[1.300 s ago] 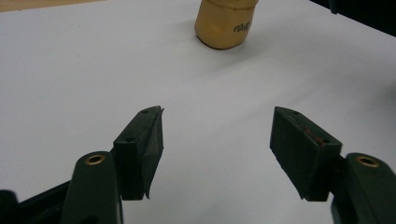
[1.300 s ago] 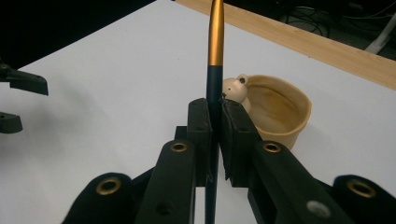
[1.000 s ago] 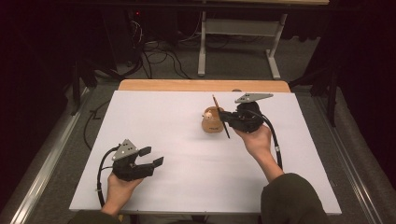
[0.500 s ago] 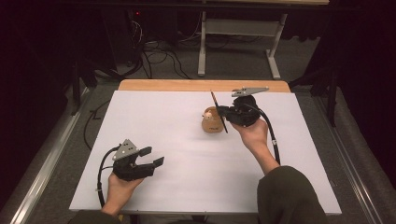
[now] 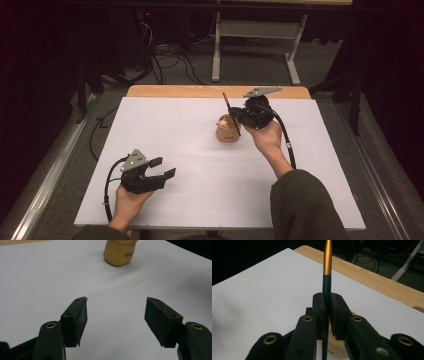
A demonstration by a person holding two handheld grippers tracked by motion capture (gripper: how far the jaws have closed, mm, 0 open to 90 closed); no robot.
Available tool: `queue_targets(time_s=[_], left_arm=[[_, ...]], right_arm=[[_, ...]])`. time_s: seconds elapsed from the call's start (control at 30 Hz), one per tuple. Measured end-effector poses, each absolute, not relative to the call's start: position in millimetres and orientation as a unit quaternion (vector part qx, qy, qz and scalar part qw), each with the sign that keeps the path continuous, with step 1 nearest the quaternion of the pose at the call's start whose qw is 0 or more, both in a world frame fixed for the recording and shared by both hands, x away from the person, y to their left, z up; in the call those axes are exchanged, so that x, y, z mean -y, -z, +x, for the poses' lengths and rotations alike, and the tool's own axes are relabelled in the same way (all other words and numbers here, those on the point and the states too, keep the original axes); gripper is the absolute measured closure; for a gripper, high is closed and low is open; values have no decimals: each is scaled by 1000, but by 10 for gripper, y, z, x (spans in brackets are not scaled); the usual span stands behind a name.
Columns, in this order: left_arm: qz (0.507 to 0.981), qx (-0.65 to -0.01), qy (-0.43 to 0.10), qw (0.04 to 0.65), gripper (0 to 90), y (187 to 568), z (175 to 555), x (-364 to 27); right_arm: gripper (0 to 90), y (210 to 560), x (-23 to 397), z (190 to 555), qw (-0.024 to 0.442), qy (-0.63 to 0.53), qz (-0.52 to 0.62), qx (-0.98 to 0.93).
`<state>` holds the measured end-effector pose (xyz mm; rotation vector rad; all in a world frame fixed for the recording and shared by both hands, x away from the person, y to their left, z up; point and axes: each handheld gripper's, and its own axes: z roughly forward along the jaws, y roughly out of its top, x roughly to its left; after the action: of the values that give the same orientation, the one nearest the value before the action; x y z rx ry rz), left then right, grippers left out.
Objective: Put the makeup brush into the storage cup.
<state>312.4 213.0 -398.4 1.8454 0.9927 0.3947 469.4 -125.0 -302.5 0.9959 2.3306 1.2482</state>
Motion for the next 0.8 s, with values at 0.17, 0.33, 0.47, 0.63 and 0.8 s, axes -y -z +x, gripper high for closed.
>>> queue_targets(time_s=[0.17, 0.33, 0.47, 0.63, 0.8], left_arm=[[755, -408, -162, 486, 353, 3983, 3119, -2136], [757, -406, -162, 485, 353, 3982, 3116, -2134], [758, -406, -163, 485, 353, 3982, 3116, -2131], [759, -403, -163, 484, 353, 3980, 3114, -2128], [759, -403, -163, 485, 353, 3980, 3116, -2128]], right_arm=[[849, 3070, 1218, 4771, 158, -435, 356, -812], [849, 3075, 1199, 4830, 162, -432, 364, -809], [849, 3055, 1172, 4870, 169, -429, 361, -810], [849, 3051, 1163, 4923, 174, -437, 361, -805], [849, 3086, 1166, 4988, 178, -433, 368, -803]])
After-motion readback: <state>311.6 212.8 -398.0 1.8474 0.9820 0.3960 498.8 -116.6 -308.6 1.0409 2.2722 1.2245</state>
